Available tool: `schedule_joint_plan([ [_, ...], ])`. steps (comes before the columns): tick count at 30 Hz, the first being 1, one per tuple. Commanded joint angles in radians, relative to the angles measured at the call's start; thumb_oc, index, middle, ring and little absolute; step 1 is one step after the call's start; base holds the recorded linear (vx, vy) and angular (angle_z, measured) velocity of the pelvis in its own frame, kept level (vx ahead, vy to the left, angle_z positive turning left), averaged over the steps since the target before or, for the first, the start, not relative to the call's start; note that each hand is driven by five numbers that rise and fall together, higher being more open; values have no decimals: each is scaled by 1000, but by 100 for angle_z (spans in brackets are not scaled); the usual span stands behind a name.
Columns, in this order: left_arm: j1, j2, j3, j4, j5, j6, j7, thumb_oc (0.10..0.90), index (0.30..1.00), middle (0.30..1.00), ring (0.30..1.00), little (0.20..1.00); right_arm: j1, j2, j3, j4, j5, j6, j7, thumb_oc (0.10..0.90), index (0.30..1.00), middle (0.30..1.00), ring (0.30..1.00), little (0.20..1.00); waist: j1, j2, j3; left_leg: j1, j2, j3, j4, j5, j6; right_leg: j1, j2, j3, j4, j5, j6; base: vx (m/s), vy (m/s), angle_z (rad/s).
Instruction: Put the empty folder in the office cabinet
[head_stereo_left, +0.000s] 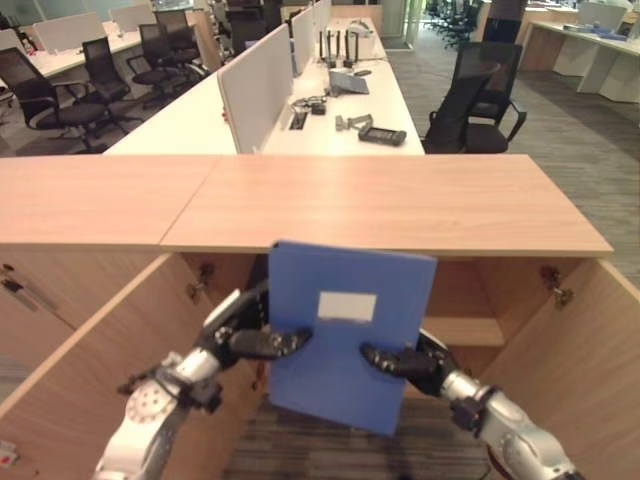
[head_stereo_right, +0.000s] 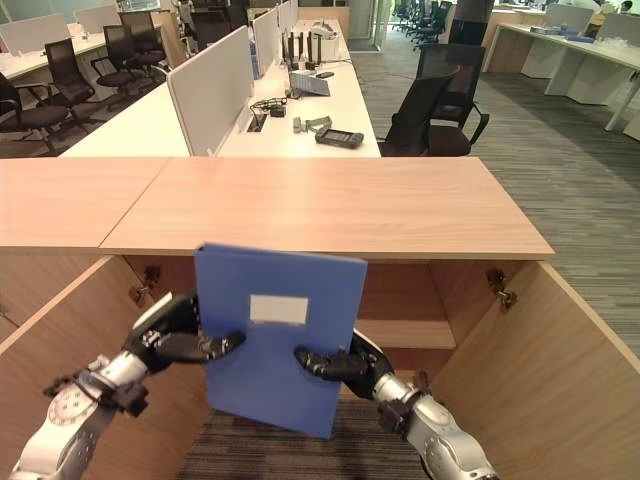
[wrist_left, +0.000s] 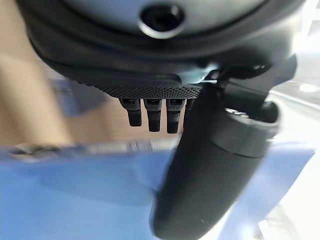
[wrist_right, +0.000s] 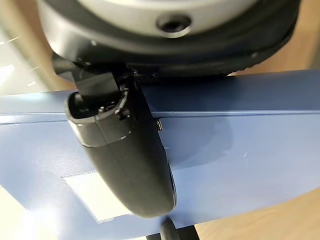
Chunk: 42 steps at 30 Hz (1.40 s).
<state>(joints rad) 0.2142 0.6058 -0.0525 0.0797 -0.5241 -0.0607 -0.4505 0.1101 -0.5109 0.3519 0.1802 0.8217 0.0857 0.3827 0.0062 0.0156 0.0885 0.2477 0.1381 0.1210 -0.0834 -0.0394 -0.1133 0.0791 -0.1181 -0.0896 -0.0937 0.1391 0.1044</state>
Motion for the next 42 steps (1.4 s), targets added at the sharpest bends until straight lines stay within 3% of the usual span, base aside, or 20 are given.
schedule_joint_plan([
  [1,-121,30,-12,-21,6,-68,-56,800,900,900,900,900,-83,47,-81,-82,19,-62,90,400,300,300,300,300,-5,-15,-15,-49,-39,-29,-4,4,20,104,-2,-20,51,-189,42,2,2,4],
  [7,-89,36,-56,16,4,-49,-105,800,900,900,900,900,-49,44,-76,13,3,-43,109,400,300,300,300,300,-4,-15,-7,-60,-41,-38,-4,8,22,98,-3,-26,56,-190,42,-7,-2,2],
  [11,-69,60,-87,62,82,-56,-114,800,900,900,900,900,-41,62,-90,87,6,-43,97,400,300,300,300,300,-4,-12,-5,-62,-42,-40,-4,9,23,98,-3,-31,55,-189,42,-1,-2,5],
  [16,-62,7,-104,174,140,-57,-74,800,900,900,900,900,-46,116,-125,191,17,-53,48,400,300,300,300,300,-5,-8,-4,-64,-42,-44,-4,10,25,98,-3,-31,55,-191,40,0,0,1],
  [25,-57,-97,-154,410,235,-61,33,800,900,900,900,900,-125,252,-236,335,219,-110,-79,400,300,300,300,300,1,5,7,-71,-47,-51,-4,6,26,91,0,-35,58,-197,40,16,-4,5],
  [27,-89,-168,-178,568,233,-61,105,800,900,900,900,900,-239,288,-291,413,317,-173,-156,400,300,300,300,300,15,12,25,-87,-47,-59,-4,12,25,71,2,-39,72,-204,38,-1,-19,9],
  [34,-145,-213,-219,684,192,-71,170,800,900,900,900,900,-484,264,-376,588,422,-260,-242,400,300,300,300,300,54,31,86,-156,-44,-78,7,33,26,0,8,-51,109,-214,33,-65,-13,11],
  [37,-174,-210,-234,715,157,-79,198,800,900,900,900,900,-658,213,-437,709,488,-307,-291,400,300,300,300,300,77,44,125,-216,-46,-91,16,51,26,-70,8,-56,145,-218,30,-124,-14,12],
  [42,-210,-196,-247,734,109,-80,210,800,900,900,900,900,-848,120,-492,849,554,-330,-318,400,300,300,300,300,100,59,153,-300,-40,-104,55,55,25,-163,7,-53,202,-231,29,-55,-9,14],
])
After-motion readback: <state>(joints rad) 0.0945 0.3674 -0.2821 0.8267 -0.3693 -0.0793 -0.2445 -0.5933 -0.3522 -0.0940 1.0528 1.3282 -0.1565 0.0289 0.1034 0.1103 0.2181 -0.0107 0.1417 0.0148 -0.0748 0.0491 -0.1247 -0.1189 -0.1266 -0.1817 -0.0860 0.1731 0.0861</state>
